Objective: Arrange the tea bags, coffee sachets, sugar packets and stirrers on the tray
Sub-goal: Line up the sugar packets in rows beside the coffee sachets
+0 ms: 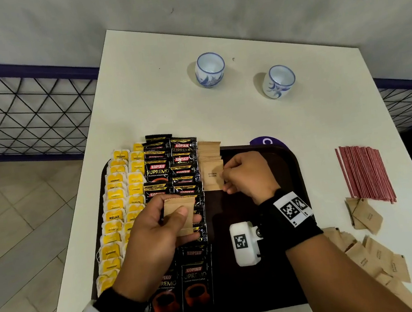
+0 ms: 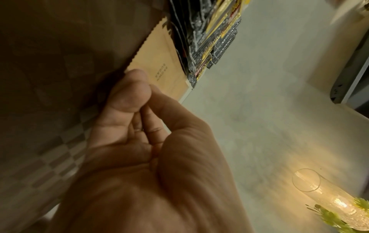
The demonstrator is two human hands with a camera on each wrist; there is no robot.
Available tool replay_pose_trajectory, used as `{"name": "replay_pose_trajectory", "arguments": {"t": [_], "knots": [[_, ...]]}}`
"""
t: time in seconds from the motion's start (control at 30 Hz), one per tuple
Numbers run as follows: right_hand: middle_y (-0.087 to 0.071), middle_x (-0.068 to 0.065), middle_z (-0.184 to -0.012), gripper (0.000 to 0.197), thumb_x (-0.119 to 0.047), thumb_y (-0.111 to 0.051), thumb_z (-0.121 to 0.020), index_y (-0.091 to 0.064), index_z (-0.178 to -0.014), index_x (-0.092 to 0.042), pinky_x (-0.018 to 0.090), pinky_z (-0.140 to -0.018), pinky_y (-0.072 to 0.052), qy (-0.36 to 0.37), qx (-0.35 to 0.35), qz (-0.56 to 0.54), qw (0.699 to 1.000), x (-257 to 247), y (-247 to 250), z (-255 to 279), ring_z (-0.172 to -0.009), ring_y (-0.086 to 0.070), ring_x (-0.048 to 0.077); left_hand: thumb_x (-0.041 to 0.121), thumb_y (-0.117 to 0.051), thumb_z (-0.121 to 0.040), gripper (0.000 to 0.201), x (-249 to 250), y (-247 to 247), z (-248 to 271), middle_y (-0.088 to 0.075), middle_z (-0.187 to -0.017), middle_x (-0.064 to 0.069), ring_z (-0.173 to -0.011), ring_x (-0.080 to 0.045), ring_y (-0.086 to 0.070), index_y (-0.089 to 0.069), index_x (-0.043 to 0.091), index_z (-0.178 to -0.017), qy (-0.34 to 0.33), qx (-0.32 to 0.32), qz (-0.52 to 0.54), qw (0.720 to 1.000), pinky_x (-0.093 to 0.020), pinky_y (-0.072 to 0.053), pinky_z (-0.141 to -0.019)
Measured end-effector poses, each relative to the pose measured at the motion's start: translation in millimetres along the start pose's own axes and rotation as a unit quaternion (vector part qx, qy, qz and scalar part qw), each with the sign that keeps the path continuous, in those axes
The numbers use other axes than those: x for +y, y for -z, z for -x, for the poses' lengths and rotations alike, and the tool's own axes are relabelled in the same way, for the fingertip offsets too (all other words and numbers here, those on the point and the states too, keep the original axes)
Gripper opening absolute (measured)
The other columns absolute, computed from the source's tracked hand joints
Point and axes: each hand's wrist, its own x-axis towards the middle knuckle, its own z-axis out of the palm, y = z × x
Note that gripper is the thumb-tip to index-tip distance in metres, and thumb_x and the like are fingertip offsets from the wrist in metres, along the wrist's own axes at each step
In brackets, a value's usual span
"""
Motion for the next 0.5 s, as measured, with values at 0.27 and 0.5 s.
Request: {"name": "replay_pose_trajectory", "arguments": {"t": [0.27, 0.5], "knots": [[-0.072, 0.011, -0.063, 0.01, 0.001, -0.059, -0.081, -0.068, -0.078, -0.002, 0.044, -0.066, -0.064, 0.006, 0.011, -0.005, 1.0, -0.2, -2.1, 1.1, -0.058, -0.073, 0.028, -0.002, -0.053, -0.1, 0.016, 1.5, -2.0, 0.6, -0.076, -0.101, -0.01, -0.094, -0.026, -0.077, -0.064, 0.006, -0.109, 0.005, -0.006, 0.033, 0.999, -0.044, -0.065, -0.071], [-0.07, 0.005, -0.07, 0.006, -0.005, -0.072, -0.087, -0.07, -0.087, -0.01, 0.024, -0.042, -0.043, 0.082, -0.048, -0.102, 0.99, -2.8, 13.1, 37.7, -0.055, -0.064, 0.017, -0.004, -0.052, -0.1, 0.02, 2.5, -10.0, -3.8, -0.076, -0.104, -0.008, -0.097, -0.026, -0.076, -0.064, 0.009, -0.11, 0.002, -0.008, 0.048, 0.999, -0.043, -0.065, -0.077]]}}
